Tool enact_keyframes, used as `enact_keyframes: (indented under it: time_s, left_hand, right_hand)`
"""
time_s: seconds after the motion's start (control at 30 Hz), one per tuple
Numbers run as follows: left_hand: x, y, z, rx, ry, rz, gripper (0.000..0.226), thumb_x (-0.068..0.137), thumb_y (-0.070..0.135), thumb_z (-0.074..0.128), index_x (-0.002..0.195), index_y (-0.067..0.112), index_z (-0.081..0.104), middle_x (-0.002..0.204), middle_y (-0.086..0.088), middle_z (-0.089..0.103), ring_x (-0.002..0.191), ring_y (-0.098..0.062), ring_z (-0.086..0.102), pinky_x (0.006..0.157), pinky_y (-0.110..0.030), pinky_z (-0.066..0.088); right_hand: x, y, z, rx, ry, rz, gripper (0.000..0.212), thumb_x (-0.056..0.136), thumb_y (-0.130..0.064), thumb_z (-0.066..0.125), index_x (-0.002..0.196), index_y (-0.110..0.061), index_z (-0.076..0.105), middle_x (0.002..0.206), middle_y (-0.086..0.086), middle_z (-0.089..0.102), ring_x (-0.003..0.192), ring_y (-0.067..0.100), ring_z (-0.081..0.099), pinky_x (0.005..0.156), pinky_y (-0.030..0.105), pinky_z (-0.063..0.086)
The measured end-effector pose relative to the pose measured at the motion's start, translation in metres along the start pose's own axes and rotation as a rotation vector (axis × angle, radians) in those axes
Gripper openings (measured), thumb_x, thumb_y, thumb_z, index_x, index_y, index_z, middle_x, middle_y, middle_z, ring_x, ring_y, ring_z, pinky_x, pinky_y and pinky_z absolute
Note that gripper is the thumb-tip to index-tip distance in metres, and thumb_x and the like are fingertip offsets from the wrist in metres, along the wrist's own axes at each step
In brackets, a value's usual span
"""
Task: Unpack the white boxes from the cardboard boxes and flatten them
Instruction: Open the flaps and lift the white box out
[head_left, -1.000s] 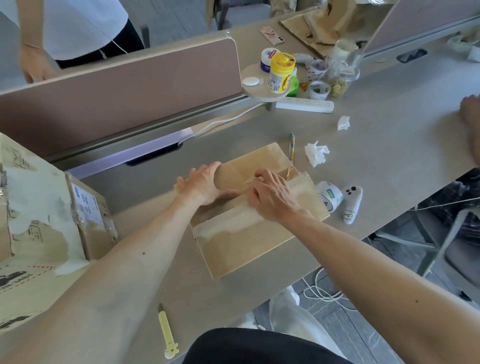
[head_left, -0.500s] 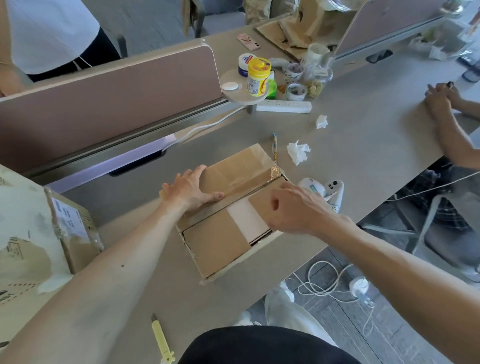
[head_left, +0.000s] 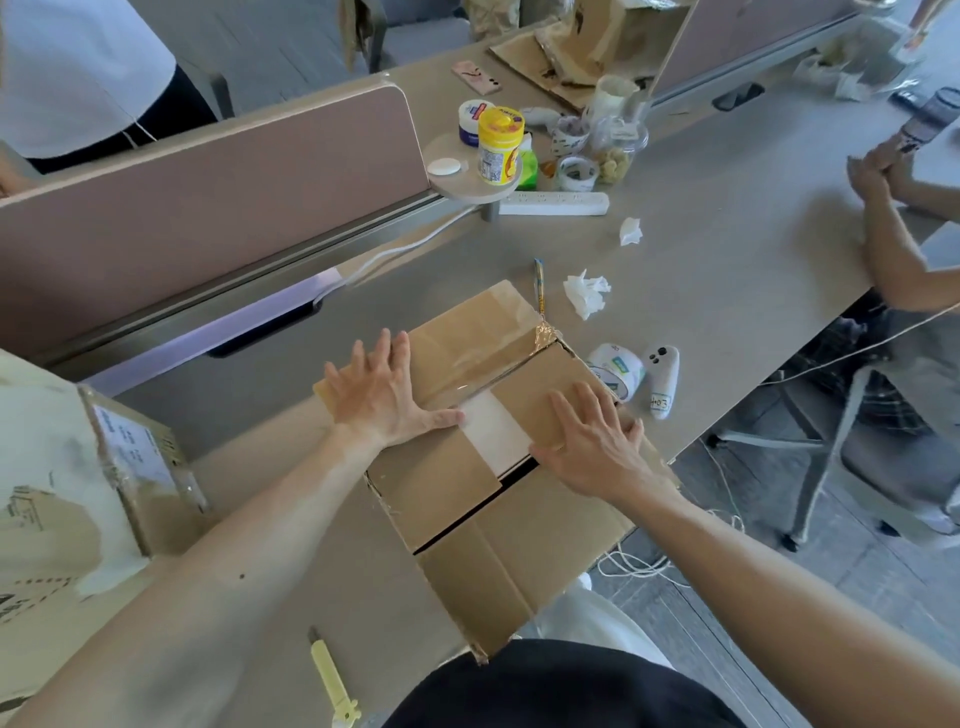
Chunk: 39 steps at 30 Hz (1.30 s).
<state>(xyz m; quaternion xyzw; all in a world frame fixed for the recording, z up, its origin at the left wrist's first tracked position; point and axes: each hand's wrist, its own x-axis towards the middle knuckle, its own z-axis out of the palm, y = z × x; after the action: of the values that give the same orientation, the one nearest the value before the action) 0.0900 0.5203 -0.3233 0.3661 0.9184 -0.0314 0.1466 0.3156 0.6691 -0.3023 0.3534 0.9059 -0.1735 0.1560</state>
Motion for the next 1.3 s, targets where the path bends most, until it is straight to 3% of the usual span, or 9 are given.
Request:
enact_keyframes:
  time_s: [0.27,0.43,0.63,0.77,0.83,0.9,1.0,1.13,1.3]
  left_hand:
    - [0.006,0.000,-0.005,0.140,0.112,0.115,0.124,0.065,0.097,0.028,0.149,0.007,0.026,0.140,-0.016,0.047,0.114,-0.038,0.054,0.093,-0.049,0.046]
    - [0.017,-0.011,-0.034,0.010,-0.045,0.165,0.119,0.064,0.095,0.025,0.145,0.009,0.037,0.132,-0.015,0.056,0.114,-0.037,0.058,0.090,-0.044,0.047]
    - [0.033,-0.028,-0.098,-0.227,-0.188,0.282,0.062,0.076,0.079,0.042,0.089,0.026,0.071,0.079,0.008,0.068,0.079,-0.021,0.063,0.067,-0.036,0.049]
    - [0.042,-0.033,-0.122,-0.127,0.190,0.332,0.024,0.094,0.038,0.057,0.095,0.018,0.070,0.085,-0.007,0.070,0.084,-0.033,0.064,0.074,-0.036,0.052]
    - [0.047,-0.037,-0.117,-0.027,0.329,0.254,0.027,0.097,0.031,0.058,0.117,0.016,0.066,0.099,-0.015,0.071,0.093,-0.040,0.065,0.081,-0.043,0.053]
    - [0.053,-0.042,-0.103,0.049,0.314,0.192,0.049,0.100,0.027,0.053,0.146,0.011,0.044,0.132,-0.016,0.061,0.121,-0.037,0.058,0.095,-0.046,0.048]
    - [0.055,-0.043,-0.079,0.119,0.313,0.135,0.068,0.102,0.029,0.041,0.157,0.004,0.009,0.165,-0.014,0.014,0.152,-0.027,0.013,0.122,-0.050,0.016]
    - [0.053,-0.033,-0.063,0.131,0.263,0.046,0.083,0.099,0.055,0.031,0.157,0.005,0.001,0.166,-0.013,-0.004,0.153,-0.025,-0.004,0.121,-0.052,-0.008]
    - [0.042,-0.029,-0.020,0.067,0.065,-0.027,0.089,0.094,0.069,0.019,0.158,0.010,0.000,0.166,-0.009,-0.006,0.153,-0.024,-0.005,0.120,-0.055,-0.008]
  right_hand:
    - [0.026,-0.012,0.007,0.012,-0.058,0.064,0.086,0.087,-0.077,0.035,0.152,-0.044,-0.011,0.161,0.001,-0.024,0.146,0.030,-0.028,0.108,0.072,-0.012]
    - [0.026,-0.010,0.011,0.005,-0.043,0.061,0.084,0.086,-0.079,0.032,0.151,-0.046,-0.010,0.161,-0.003,-0.025,0.146,0.029,-0.028,0.108,0.073,-0.011]
    - [0.026,-0.010,0.010,0.001,-0.050,0.066,0.084,0.086,-0.079,0.032,0.151,-0.046,-0.010,0.160,-0.003,-0.026,0.145,0.029,-0.030,0.108,0.073,-0.011]
    - [0.025,-0.010,0.010,0.010,-0.050,0.066,0.084,0.085,-0.079,0.033,0.150,-0.046,-0.010,0.160,-0.004,-0.027,0.145,0.028,-0.030,0.107,0.072,-0.012]
    - [0.025,-0.009,0.010,0.005,-0.056,0.068,0.084,0.085,-0.080,0.031,0.150,-0.046,-0.012,0.160,-0.004,-0.027,0.144,0.028,-0.031,0.107,0.072,-0.012]
    - [0.025,-0.010,0.009,-0.002,-0.071,0.068,0.084,0.086,-0.080,0.029,0.150,-0.046,-0.014,0.159,-0.003,-0.029,0.144,0.028,-0.033,0.106,0.072,-0.013]
    - [0.026,-0.011,0.008,-0.015,-0.104,0.075,0.085,0.086,-0.080,0.026,0.150,-0.045,-0.017,0.158,-0.002,-0.032,0.142,0.028,-0.036,0.106,0.072,-0.015]
    - [0.027,-0.011,0.007,-0.022,-0.137,0.075,0.085,0.087,-0.079,0.025,0.150,-0.043,-0.018,0.157,-0.001,-0.034,0.141,0.029,-0.038,0.106,0.073,-0.014]
    - [0.032,-0.011,0.006,-0.048,-0.176,0.075,0.086,0.087,-0.079,0.024,0.150,-0.041,-0.021,0.155,0.001,-0.038,0.140,0.031,-0.039,0.106,0.073,-0.014]
